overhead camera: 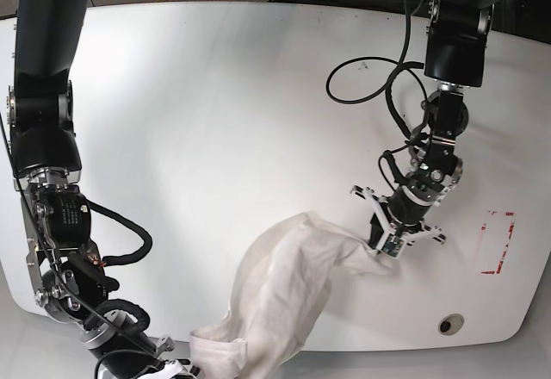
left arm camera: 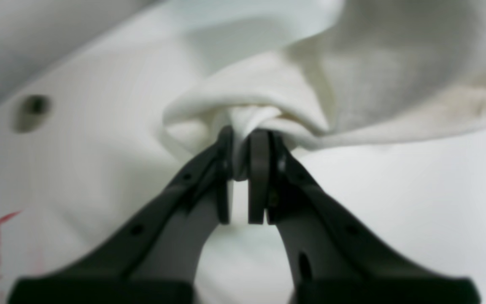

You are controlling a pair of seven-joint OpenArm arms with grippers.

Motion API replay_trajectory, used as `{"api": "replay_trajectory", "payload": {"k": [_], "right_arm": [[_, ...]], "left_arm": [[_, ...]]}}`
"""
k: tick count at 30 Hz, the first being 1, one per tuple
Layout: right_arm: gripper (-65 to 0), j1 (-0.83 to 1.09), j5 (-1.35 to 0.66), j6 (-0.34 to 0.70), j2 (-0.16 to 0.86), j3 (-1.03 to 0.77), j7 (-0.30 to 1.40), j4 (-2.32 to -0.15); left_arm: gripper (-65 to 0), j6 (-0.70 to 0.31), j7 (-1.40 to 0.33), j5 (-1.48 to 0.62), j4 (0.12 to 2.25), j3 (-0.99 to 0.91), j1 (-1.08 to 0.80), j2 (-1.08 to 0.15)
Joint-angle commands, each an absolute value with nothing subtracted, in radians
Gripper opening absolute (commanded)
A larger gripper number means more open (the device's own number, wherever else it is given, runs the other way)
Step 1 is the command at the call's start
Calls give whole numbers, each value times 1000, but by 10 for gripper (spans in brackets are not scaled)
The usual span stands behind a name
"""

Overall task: Layout the t-shirt on the table in an organized manner, then fold the t-shirt properly
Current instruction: 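Pull both grippers apart, stretching the shirt across the table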

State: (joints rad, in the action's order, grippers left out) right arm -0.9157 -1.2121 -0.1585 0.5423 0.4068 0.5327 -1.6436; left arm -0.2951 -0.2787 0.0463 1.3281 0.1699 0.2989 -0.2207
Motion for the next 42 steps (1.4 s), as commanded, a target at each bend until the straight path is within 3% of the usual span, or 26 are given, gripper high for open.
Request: {"api": "replay_trajectory", "payload": {"k": [1, 15, 29, 42], "right_arm": [[-650, -937, -1216, -151, 573, 394, 495, -1656], [-650, -883, -1216, -151, 699, 380, 495, -1652], [-650, -791, -1214, -153, 796, 381, 495, -1598], [-650, -530, -1216, -153, 863, 378, 492, -1730]], "left_arm": [[-612, -289, -282, 41, 1440, 128, 297, -246], [-608, -291, -444, 39, 1771, 16, 265, -357], [-607, -291, -544, 41, 1788, -5, 335, -380], [-607, -292, -573, 41, 1845, -12, 134, -381]]}}
